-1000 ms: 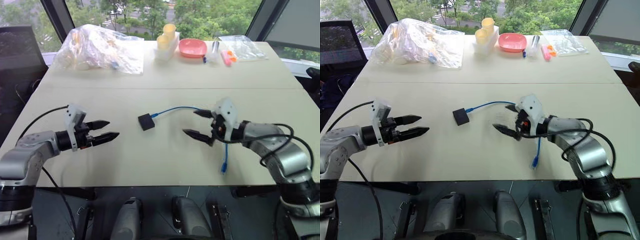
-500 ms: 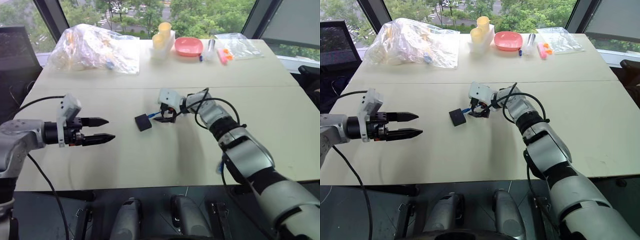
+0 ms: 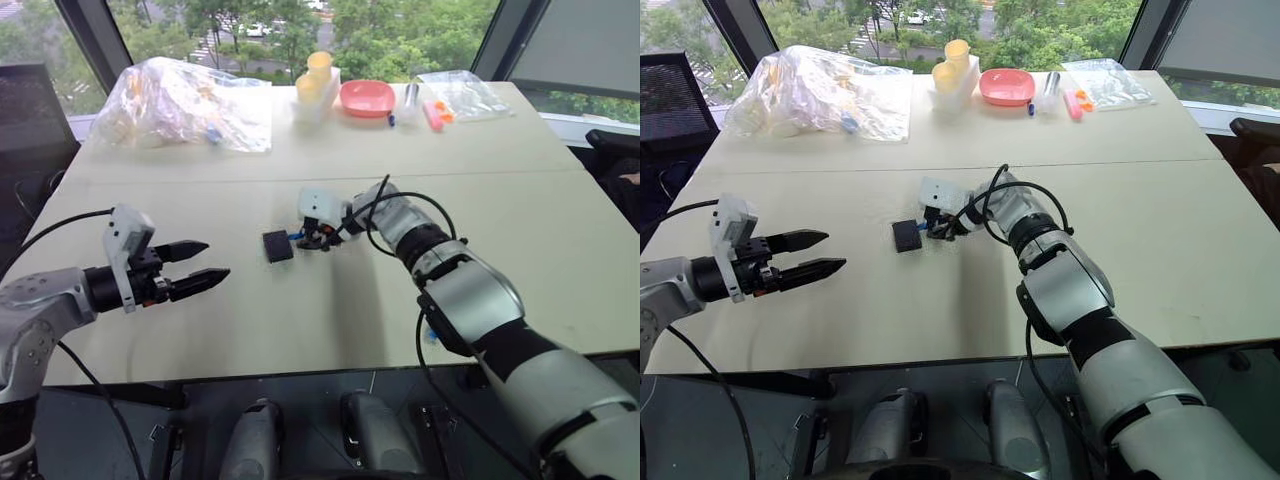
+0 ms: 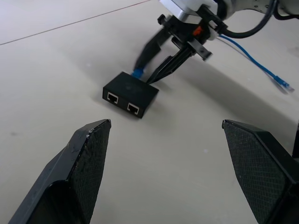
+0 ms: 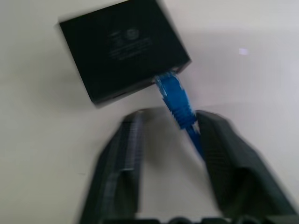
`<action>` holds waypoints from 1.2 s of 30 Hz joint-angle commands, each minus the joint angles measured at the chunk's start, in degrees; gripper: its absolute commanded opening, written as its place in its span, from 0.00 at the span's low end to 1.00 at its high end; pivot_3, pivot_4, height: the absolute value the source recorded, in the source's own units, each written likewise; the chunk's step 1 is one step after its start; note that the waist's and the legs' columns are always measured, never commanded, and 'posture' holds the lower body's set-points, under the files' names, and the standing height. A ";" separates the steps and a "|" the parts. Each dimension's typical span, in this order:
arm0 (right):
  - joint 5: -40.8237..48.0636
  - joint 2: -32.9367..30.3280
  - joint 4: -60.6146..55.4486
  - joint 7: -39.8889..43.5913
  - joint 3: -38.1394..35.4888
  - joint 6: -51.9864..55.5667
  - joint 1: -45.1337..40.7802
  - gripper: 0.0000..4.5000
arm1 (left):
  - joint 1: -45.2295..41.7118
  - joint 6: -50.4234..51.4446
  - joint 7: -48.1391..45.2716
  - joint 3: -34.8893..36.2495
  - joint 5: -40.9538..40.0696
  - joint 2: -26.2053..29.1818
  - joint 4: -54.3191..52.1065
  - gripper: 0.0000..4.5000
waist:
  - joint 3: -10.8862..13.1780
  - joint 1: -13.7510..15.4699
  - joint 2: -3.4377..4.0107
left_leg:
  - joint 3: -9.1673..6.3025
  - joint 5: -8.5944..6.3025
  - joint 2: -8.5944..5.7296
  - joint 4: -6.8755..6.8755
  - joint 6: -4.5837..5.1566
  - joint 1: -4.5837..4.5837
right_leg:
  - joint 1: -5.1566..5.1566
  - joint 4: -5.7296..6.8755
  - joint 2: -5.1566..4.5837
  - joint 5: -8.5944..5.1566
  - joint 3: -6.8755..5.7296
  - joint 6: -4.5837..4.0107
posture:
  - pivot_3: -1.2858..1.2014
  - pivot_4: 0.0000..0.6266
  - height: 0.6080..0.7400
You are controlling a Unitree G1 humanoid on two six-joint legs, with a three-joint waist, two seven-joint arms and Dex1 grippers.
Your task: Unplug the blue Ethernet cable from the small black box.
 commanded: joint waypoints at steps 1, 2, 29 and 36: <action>-1.62 1.09 0.32 -1.36 -0.47 0.10 1.31 0.01 | -1.62 -0.91 -0.06 0.49 0.01 0.63 0.51 0.89 | 0.00 -0.33 0.00 | 0.00 0.00 0.00 0.00 0.00 0.02 | 0.01 0.01 -0.01 0.00 0.00 -0.01 | 0.52 0.24 1.00; -2.18 0.76 0.09 -3.29 -0.44 -1.00 1.32 0.01 | -2.73 -1.22 -0.24 -0.01 0.34 0.72 1.77 0.89 | 0.00 -0.38 0.00 | 0.00 0.00 0.00 0.00 0.00 0.02 | 0.01 0.01 -0.01 0.01 0.00 -0.01 | 0.52 0.24 1.00; -5.83 -12.93 -53.66 -28.81 -4.11 -7.41 16.40 0.01 | -65.46 -19.91 -32.16 -17.98 21.74 -14.81 82.78 0.89 | 0.04 1.17 -0.06 | -0.01 0.20 -0.28 0.10 -0.29 -0.82 | -0.65 0.03 0.08 0.14 0.01 0.38 | 0.52 0.24 1.00; -6.08 -12.13 -56.30 -29.23 -3.89 -4.14 17.52 0.01 | -67.65 -22.49 -31.05 -15.55 23.79 -16.13 86.81 0.89 | 0.04 1.12 -0.06 | -0.04 0.20 -0.28 0.11 -0.28 -0.89 | -0.72 0.05 0.09 0.14 0.00 0.38 | 0.52 0.24 1.00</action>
